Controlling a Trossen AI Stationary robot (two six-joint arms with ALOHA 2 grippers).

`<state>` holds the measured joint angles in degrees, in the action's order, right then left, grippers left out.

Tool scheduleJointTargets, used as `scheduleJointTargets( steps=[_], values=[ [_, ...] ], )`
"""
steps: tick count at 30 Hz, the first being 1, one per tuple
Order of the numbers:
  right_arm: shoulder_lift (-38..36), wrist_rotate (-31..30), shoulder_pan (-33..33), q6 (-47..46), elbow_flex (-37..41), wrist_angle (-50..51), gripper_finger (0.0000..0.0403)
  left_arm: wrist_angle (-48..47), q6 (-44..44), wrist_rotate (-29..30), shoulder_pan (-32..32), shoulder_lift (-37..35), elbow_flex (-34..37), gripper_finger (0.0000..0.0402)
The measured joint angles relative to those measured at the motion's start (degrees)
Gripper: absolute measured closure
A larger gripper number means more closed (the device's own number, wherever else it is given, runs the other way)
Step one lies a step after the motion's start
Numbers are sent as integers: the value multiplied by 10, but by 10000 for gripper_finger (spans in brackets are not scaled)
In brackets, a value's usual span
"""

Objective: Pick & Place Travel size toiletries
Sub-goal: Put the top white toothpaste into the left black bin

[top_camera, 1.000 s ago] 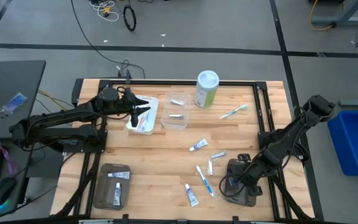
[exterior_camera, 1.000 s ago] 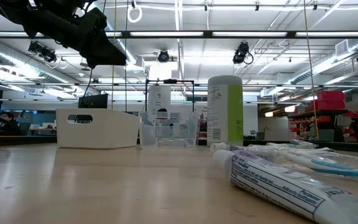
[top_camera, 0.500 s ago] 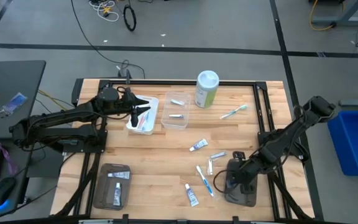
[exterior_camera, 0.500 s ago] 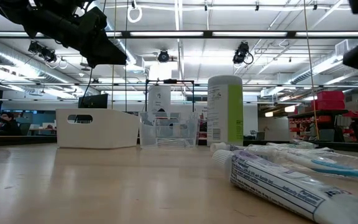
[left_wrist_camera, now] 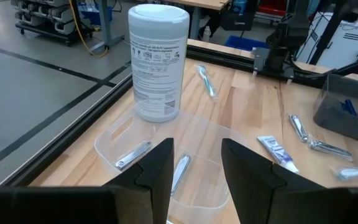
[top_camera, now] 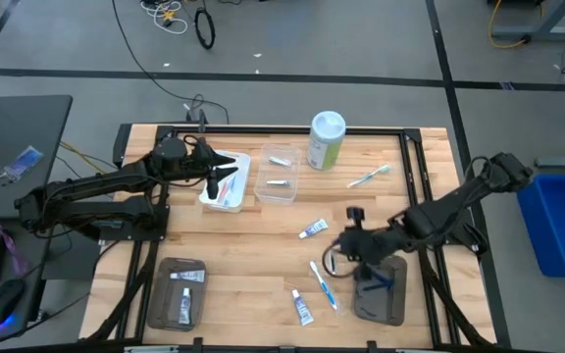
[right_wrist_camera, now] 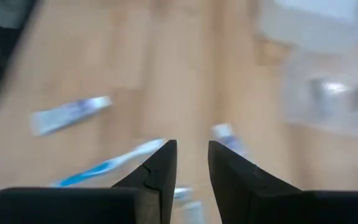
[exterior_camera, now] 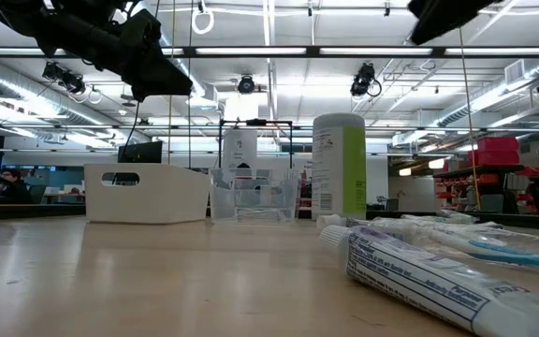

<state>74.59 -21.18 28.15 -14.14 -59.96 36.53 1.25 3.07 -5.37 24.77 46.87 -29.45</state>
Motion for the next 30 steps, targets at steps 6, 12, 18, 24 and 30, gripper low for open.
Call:
scheduleJointTargets(
  steps=[6, 12, 18, 24, 30],
  values=[
    [0, -54, -79, 53, 12, -12, 285, -2, 4, 0, 0, 0, 0, 260],
    [1, -50, -150, 73, 53, -32, 259, -4, -7, 0, 0, 0, 0, 260],
    [3, 61, -198, 77, 137, -180, 224, -4, -25, 0, 0, 0, 0, 260],
    [53, 142, -210, 82, 240, -425, 198, -5, -25, 0, 0, 0, 0, 260],
    [145, 117, -218, 90, 268, -475, 180, -5, -18, 0, 0, 0, 0, 260]
  ],
)
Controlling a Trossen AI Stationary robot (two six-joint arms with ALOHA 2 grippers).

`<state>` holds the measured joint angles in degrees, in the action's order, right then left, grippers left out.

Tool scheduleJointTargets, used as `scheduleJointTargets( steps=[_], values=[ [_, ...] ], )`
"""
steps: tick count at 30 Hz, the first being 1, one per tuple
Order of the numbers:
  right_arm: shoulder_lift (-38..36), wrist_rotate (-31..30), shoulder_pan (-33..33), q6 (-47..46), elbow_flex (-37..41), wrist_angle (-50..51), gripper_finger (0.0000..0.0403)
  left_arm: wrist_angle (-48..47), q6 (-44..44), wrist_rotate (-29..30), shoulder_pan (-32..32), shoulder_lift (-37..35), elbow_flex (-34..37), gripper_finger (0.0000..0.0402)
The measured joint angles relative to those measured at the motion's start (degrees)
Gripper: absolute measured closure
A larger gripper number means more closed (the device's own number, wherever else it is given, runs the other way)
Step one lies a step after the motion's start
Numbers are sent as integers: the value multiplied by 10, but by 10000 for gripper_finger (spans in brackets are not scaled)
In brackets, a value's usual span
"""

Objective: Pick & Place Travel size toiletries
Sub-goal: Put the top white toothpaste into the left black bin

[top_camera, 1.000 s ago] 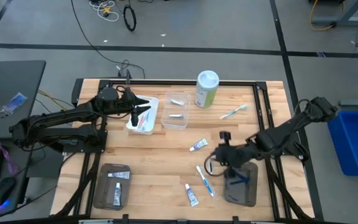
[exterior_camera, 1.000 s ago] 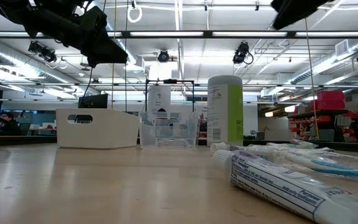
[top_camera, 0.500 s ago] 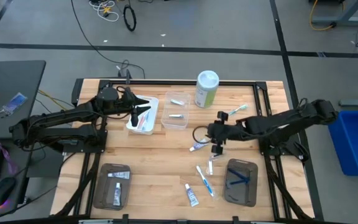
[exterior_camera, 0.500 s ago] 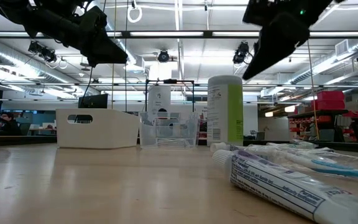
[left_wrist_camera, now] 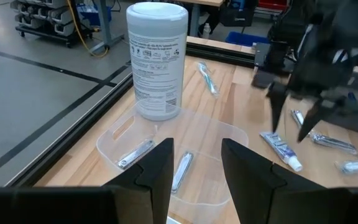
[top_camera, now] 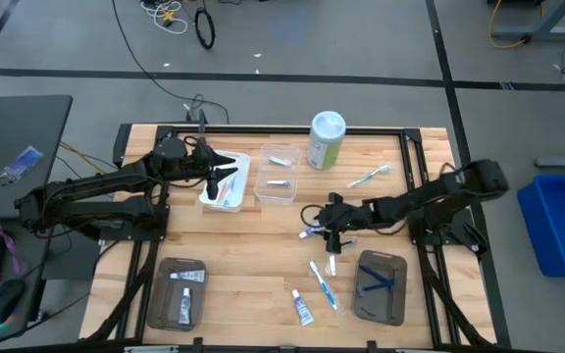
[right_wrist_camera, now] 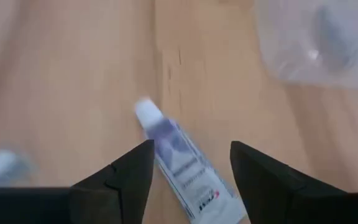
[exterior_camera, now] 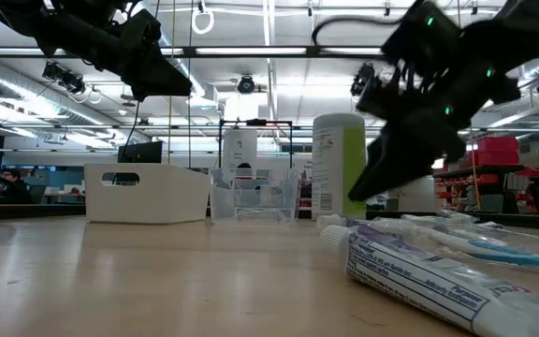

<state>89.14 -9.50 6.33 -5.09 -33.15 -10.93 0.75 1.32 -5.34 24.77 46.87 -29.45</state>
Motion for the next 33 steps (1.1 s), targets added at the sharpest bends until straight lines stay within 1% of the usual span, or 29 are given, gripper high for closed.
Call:
scheduleJointTargets(
  steps=[5, 8, 11, 14, 17, 21, 24, 26, 29, 31, 33],
  values=[
    [59, 44, -16, 0, 0, -9, 161, 0, 23, 0, 0, 0, 0, 260],
    [72, 51, -21, 6, -1, -10, 151, 0, 36, 0, 0, 0, 0, 260],
    [73, 55, -25, 11, -2, -10, 152, 0, 41, 0, 0, 0, 0, 260],
    [72, 55, -26, -4, -2, -8, 169, 0, 45, 0, 0, 0, 0, 260],
    [73, 65, -27, -10, -2, -6, 199, 0, 72, -4, 0, 0, 0, 260],
    [73, 66, -27, -19, -2, -7, 241, 0, 83, -41, -12, 0, 0, 260],
    [73, 57, -26, -22, -2, -7, 264, 3, 89, -60, -31, 0, 0, 260],
    [74, 46, -25, -37, -1, -15, 274, 3, 104, -61, -47, 0, 0, 260],
    [77, 42, -22, -43, 1, -60, 283, 3, 111, -59, -73, 0, 0, 260],
    [79, 37, -13, -32, 1, -96, 288, 5, 120, -59, -92, 0, 0, 260],
    [78, 10, -3, -13, -18, -119, 291, 17, 132, -59, -110, 7, 0, 260]
  ],
)
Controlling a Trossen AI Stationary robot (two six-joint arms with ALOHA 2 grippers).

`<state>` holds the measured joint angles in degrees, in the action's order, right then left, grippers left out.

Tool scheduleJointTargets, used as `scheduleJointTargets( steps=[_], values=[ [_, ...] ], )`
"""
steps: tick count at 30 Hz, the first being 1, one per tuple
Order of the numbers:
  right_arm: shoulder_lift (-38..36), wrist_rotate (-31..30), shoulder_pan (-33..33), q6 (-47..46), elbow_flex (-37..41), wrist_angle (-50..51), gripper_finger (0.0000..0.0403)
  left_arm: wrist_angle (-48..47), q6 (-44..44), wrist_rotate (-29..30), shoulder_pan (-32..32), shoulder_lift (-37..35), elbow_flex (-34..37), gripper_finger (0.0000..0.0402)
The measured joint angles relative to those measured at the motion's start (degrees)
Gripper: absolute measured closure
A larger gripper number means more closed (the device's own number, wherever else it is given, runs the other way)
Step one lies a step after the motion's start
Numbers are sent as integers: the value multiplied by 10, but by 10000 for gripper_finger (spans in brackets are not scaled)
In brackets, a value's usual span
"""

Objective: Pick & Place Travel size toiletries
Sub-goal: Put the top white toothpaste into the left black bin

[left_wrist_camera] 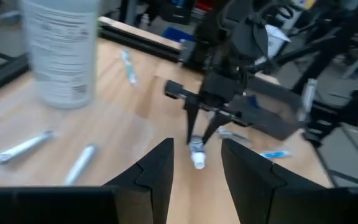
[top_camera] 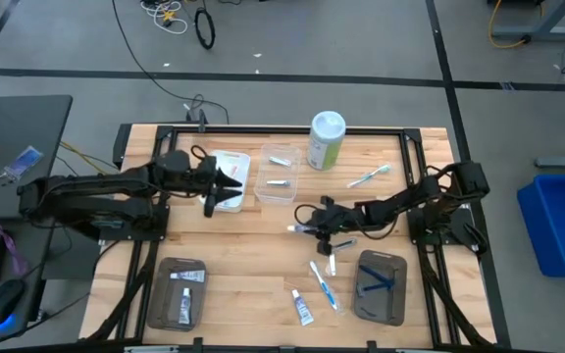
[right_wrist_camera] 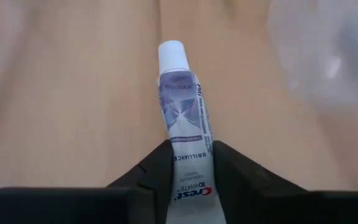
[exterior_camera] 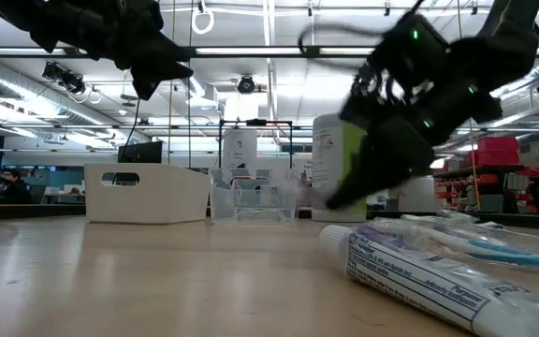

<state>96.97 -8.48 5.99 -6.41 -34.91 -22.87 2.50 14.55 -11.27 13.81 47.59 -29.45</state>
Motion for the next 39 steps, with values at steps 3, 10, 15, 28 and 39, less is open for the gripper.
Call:
scheduleJointTargets(
  steps=[3, 10, 15, 28, 39],
  values=[
    [-1, -66, 16, 44, -40, 0, 294, 39, 25, 0, -28, 17, 0, 260],
    [-2, -164, 30, 188, -134, -1, 295, 163, 37, 0, -80, 114, 0, 260],
    [-2, -167, 23, 244, -146, 0, 295, 217, -11, -2, -96, 200, 0, 260],
    [-3, -126, 12, 233, -130, 3, 296, 278, -167, 25, -105, 308, 0, 260],
    [-3, -125, 3, 205, -130, 4, 297, 290, -195, 85, -106, 313, -1, 267]
  ],
)
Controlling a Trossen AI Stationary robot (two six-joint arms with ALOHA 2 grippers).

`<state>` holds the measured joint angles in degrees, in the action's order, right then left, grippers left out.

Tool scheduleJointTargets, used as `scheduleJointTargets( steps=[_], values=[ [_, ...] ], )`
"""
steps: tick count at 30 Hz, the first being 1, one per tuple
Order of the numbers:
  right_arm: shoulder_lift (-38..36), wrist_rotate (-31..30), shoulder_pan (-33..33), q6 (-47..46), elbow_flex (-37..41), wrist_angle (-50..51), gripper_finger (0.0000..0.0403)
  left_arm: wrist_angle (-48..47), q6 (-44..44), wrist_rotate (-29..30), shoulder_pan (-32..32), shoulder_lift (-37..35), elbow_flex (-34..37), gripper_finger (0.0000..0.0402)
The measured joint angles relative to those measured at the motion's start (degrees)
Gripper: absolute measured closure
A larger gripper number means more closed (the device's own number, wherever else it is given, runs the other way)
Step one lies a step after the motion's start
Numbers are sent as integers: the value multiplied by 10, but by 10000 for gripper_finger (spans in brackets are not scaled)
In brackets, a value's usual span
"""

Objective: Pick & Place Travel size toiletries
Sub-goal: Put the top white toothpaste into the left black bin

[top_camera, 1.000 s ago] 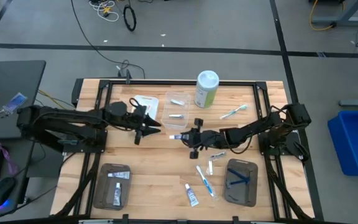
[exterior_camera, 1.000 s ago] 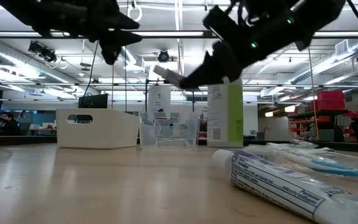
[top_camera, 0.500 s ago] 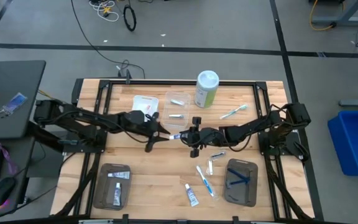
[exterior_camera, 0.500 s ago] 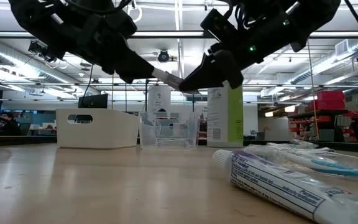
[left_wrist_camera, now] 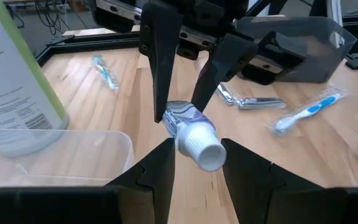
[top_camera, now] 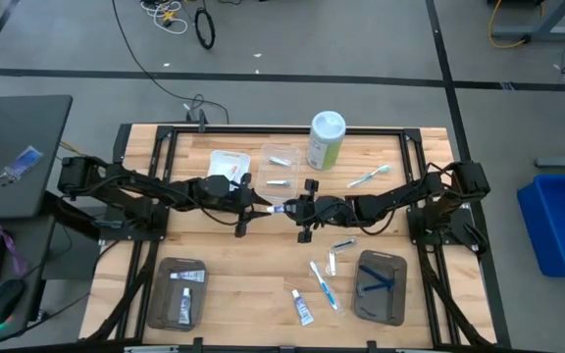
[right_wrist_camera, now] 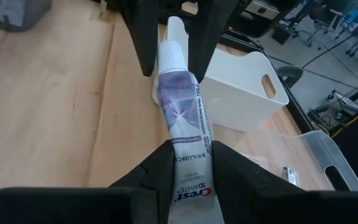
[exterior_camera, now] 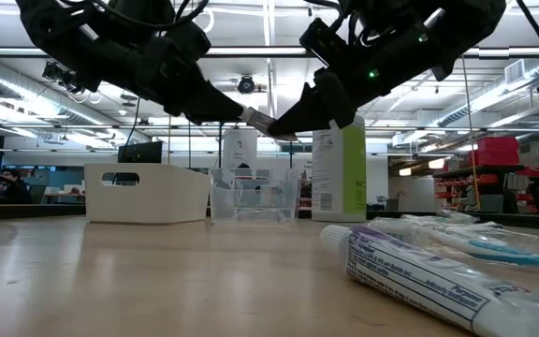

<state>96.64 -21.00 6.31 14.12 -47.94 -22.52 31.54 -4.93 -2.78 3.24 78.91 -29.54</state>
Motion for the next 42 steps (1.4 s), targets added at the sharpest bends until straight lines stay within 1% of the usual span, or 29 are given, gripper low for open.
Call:
scheduleJointTargets(
  steps=[2, 6, 8, 13, 16, 20, 22, 25, 29, 34, 37, 42],
  values=[
    [0, 0, 0, 0, 0, 0, 297, 0, -2, 1, -1, 0, 0, 281],
    [0, -2, 0, -1, 0, 2, 294, 1, 0, 5, -1, 0, 0, 324],
    [0, -2, 0, 0, 0, 3, 291, 1, 1, 6, -1, 0, 0, 338],
    [0, 2, 0, -1, 0, 0, 274, 1, 22, 4, -1, 0, 0, 338],
    [0, 2, 1, -1, -1, -3, 257, -4, 25, 3, -6, 0, 0, 331],
    [0, -34, 6, -1, -1, -3, 232, -9, 20, 9, -13, -6, 0, 338],
    [0, -44, 9, -1, -2, -4, 220, -28, 27, 9, -13, -18, -3, 338],
    [0, -46, 10, -1, -2, -2, 204, -139, 25, 24, -14, -57, -31, 338],
    [0, -52, 9, -10, -2, 2, 184, -344, 25, 69, -23, -116, -96, 335],
    [0, -52, 7, -14, -2, 3, 165, -558, 30, 77, -62, -178, -194, 338],
    [0, -57, 7, -12, -1, 4, 156, -650, 66, 85, -96, -196, -250, 338],
    [0, -60, 7, -12, -1, -1, 144, -766, 133, 113, -175, -201, -323, 332]
  ],
)
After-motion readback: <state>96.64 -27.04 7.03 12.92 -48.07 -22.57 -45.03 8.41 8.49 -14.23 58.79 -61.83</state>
